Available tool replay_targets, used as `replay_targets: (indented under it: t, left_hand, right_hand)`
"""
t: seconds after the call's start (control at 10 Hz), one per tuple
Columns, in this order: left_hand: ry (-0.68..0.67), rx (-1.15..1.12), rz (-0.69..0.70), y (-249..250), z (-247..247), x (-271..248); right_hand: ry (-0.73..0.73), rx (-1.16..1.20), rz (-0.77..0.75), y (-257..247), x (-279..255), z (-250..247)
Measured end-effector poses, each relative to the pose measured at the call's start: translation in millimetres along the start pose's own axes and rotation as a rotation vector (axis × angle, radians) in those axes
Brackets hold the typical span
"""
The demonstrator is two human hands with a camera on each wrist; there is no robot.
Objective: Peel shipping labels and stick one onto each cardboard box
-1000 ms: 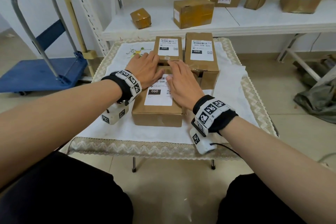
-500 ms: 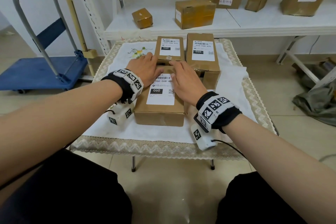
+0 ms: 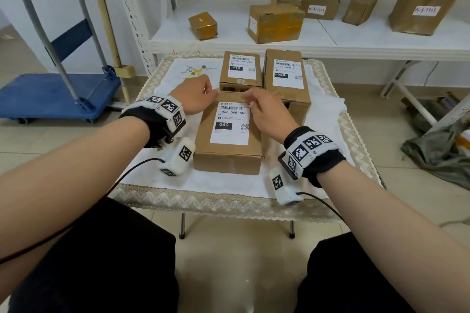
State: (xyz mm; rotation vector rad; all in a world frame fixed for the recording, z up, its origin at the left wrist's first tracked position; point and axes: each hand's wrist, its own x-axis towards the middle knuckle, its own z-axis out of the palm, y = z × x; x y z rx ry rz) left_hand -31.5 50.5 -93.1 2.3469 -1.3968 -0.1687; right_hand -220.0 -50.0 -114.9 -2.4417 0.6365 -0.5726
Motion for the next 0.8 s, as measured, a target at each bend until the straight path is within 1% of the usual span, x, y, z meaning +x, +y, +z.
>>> replay_targets:
  t: [0.2, 0.4, 0.5, 0.6, 0.7, 0.8]
  left_hand:
    - [-0.024, -0.250, -0.052, -5.4, 6.8, -25.5]
    - [0.052, -0.472, -0.156, -11.9, 21.3, -51.6]
    - [0.037, -0.533, -0.203, -6.1, 23.4, -58.8]
    - [-0.003, -0.508, -0.182, -2.2, 18.2, -67.1]
    - [0.030, -0.506, -0.142, -0.9, 1.0, -74.8]
    - [0.207, -0.678, -0.083, -6.9, -31.1, -82.8]
  right_hand:
    - [0.025, 0.073, 0.066, -5.6, -14.4, -2.4]
    - [0.145, 0.156, 0.174, -4.9, -31.9, 0.8]
    - [0.162, 0.229, 0.270, -2.6, -37.1, 2.8]
    - [0.125, 0.407, 0.411, -5.8, -42.6, -0.9]
    - [0.095, 0.585, 0.509, -9.0, -46.2, -9.1]
    - [0.137, 0.683, 0.473, -12.6, -51.8, -28.7]
